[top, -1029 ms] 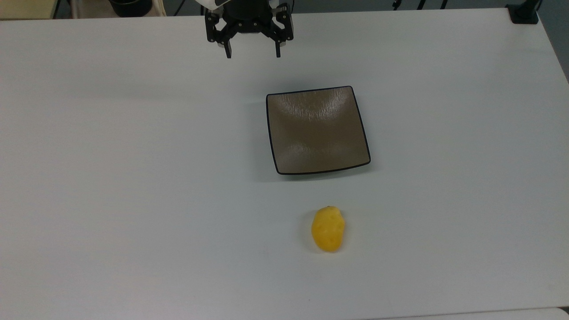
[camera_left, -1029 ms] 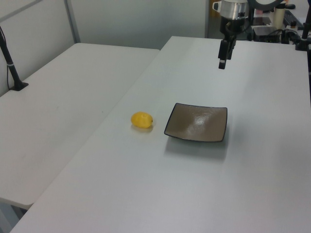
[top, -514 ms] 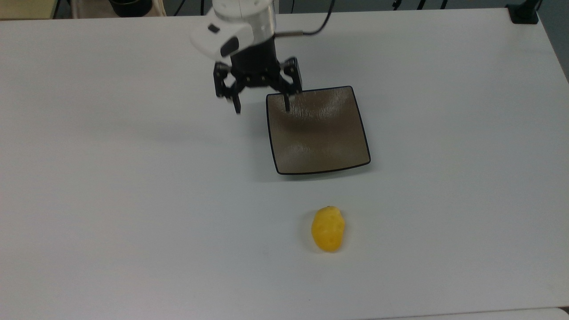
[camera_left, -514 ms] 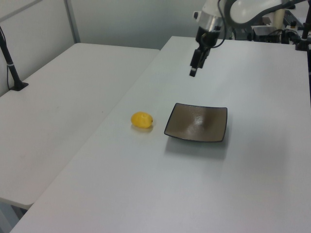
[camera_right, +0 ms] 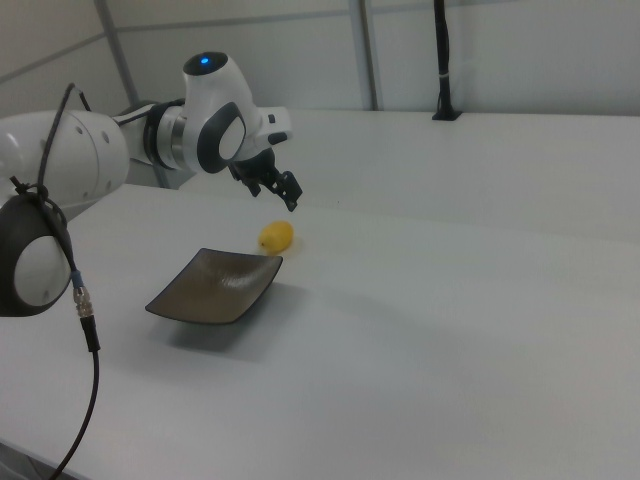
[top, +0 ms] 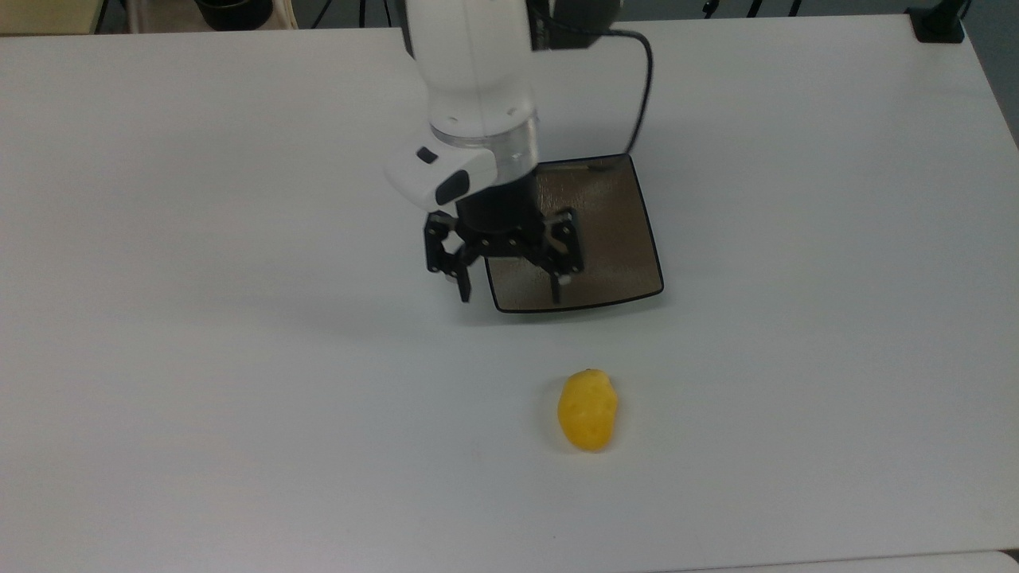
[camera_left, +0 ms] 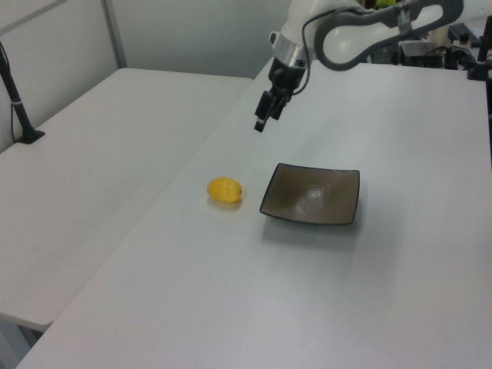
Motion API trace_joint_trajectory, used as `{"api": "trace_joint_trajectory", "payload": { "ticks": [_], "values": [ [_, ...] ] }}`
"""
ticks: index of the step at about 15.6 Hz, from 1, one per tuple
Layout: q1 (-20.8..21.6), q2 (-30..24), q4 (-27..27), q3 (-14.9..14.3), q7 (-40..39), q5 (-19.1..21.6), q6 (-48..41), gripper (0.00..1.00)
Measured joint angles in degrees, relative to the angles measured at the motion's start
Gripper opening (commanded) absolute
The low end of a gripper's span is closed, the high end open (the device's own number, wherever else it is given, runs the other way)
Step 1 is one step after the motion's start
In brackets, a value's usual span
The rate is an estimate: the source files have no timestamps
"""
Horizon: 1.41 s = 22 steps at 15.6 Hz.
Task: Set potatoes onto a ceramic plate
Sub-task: 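Move the open gripper over the plate toward the yellow potato, then lower the gripper around the yellow potato and close it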
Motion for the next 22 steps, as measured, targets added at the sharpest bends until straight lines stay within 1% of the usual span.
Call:
{"api": "trace_joint_trajectory", "payload": {
  "ticks": [2, 4, 6, 8, 10, 13, 16, 18, 22],
  "values": [
    [1.54, 1.99, 0.87, 0.04, 6.45, -1.39, 4.22, 1.0],
    [2.9, 3.88, 1.94, 0.04, 11.18, -3.16, 6.84, 1.0],
    [4.21, 7.18, 4.85, -0.37, 15.07, -5.31, 7.47, 1.0],
    [5.2, 10.08, 7.5, -1.53, 17.16, -6.97, 7.5, 1.0],
    [6.01, 12.73, 9.26, -2.38, 18.0, -7.87, 8.48, 1.0],
    [6.43, 15.39, 10.46, -2.57, 18.3, -7.94, 10.34, 1.0],
    [6.55, 16.46, 10.88, -2.57, 18.33, -8.0, 10.47, 1.0],
    [6.91, 16.81, 10.9, -2.57, 18.41, -9.06, 10.67, 1.0],
    [7.9, 18.41, 10.9, -2.57, 20.06, -10.78, 14.54, 1.0]
  ]
}}
